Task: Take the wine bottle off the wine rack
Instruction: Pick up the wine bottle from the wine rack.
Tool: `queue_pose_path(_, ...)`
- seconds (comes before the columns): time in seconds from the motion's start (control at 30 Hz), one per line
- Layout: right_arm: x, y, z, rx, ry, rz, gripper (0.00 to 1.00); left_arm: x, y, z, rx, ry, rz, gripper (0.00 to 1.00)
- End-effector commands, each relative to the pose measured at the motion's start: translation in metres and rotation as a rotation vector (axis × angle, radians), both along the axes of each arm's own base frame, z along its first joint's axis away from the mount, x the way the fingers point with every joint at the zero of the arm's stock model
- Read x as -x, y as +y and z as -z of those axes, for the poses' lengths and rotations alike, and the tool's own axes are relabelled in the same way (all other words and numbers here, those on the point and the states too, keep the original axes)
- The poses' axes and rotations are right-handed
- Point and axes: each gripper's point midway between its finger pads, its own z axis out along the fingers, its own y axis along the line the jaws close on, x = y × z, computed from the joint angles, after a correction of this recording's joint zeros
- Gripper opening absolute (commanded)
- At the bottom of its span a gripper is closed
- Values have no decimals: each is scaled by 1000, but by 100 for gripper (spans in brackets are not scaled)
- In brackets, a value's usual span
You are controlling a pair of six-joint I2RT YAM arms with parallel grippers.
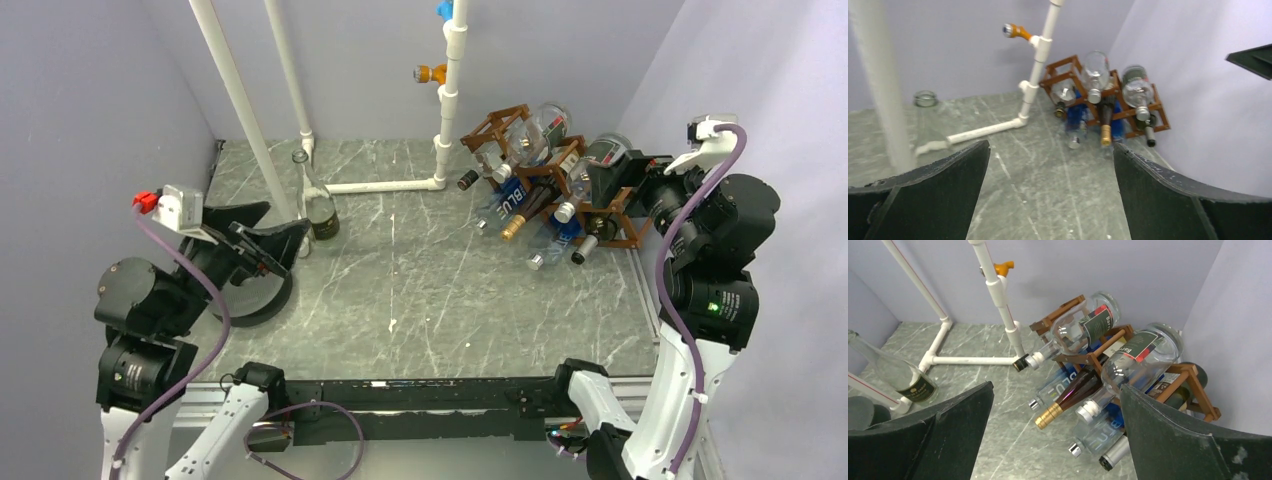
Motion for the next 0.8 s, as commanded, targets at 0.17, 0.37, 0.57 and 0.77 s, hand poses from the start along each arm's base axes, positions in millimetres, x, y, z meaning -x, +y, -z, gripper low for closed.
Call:
queue_pose_path(0.17, 7, 8, -1, 53, 6, -59, 100, 1, -50, -1, 112, 50, 300, 99)
queue_pose_path(0.37, 9, 45, 24, 228, 21, -384, 100, -3, -72, 15, 115, 151, 412, 99)
queue_pose_path(0.57, 12, 56, 53, 323, 58, -536, 100, -13, -108, 41, -40, 246, 415, 99)
queue_pose_path(0.77, 6, 55, 75, 391, 92, -584, 100, -39, -134, 88, -237, 321, 339, 99)
